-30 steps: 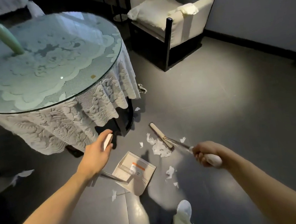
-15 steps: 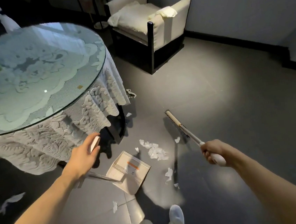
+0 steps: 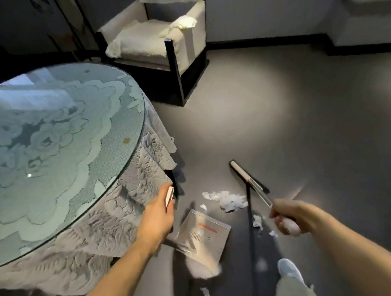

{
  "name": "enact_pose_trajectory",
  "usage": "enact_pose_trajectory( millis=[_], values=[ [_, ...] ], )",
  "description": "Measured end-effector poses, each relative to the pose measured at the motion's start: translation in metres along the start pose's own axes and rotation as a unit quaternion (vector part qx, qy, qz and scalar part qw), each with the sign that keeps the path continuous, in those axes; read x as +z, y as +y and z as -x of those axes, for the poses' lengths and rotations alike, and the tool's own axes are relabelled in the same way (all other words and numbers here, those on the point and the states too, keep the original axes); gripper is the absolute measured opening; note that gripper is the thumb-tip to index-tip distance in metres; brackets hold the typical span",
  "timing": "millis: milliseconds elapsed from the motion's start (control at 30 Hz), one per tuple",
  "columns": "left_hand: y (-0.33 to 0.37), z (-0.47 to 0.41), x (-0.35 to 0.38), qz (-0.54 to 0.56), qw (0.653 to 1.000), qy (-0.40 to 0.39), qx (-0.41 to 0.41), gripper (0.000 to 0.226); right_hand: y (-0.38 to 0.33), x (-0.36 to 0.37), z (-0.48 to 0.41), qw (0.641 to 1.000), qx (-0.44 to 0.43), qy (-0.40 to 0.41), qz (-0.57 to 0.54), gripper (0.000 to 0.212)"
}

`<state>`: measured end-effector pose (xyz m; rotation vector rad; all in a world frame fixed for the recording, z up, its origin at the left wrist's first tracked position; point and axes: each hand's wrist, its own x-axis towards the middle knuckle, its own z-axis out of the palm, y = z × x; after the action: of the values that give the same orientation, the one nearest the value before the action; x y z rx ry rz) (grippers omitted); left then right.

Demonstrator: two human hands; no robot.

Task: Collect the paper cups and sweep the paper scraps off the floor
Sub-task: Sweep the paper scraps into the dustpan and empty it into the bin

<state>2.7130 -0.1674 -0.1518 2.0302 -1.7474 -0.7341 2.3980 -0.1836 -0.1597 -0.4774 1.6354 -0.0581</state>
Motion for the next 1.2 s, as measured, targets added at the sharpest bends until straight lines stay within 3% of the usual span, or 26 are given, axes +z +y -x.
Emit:
enact_pose_trajectory(
  millis=[200,367,500,600,700,900,1033,1200],
  values=[
    [0.0,-0.008,-0.005,0.062,0.996,-0.043,0.039,0.037,0.038,0.092,0.03,0.998,0.055,0.017,0.035,0.022],
    [-0.004,-0.009,-0.006,0.101,0.993,-0.058,0.028,0.037,0.055,0.113,0.075,0.994,0.11,-0.017,-0.003,0.016],
    [-0.006,-0.006,-0.008,0.098,0.993,-0.053,0.033,0.037,0.052,0.079,0.122,0.98,0.117,-0.108,-0.118,0.029],
    [-0.011,0.005,-0.012,0.091,0.994,-0.051,0.027,0.037,0.051,0.062,0.149,0.969,0.118,-0.138,-0.166,0.052],
    [-0.023,0.022,-0.019,0.099,0.994,-0.042,0.004,0.041,0.05,0.069,0.156,0.986,0.068,-0.105,-0.106,0.061],
    [-0.056,0.063,-0.037,0.103,0.995,0.011,-0.014,0.038,0.023,0.101,0.136,1.0,-0.006,-0.014,-0.013,0.025],
    [-0.079,0.077,-0.042,0.079,0.995,0.034,-0.054,0.04,0.015,0.132,0.11,0.99,-0.06,0.053,0.119,0.024],
    [-0.097,0.072,-0.044,0.055,0.996,0.04,-0.052,0.039,0.013,0.176,0.071,0.976,-0.049,0.026,0.213,0.021]
  ],
)
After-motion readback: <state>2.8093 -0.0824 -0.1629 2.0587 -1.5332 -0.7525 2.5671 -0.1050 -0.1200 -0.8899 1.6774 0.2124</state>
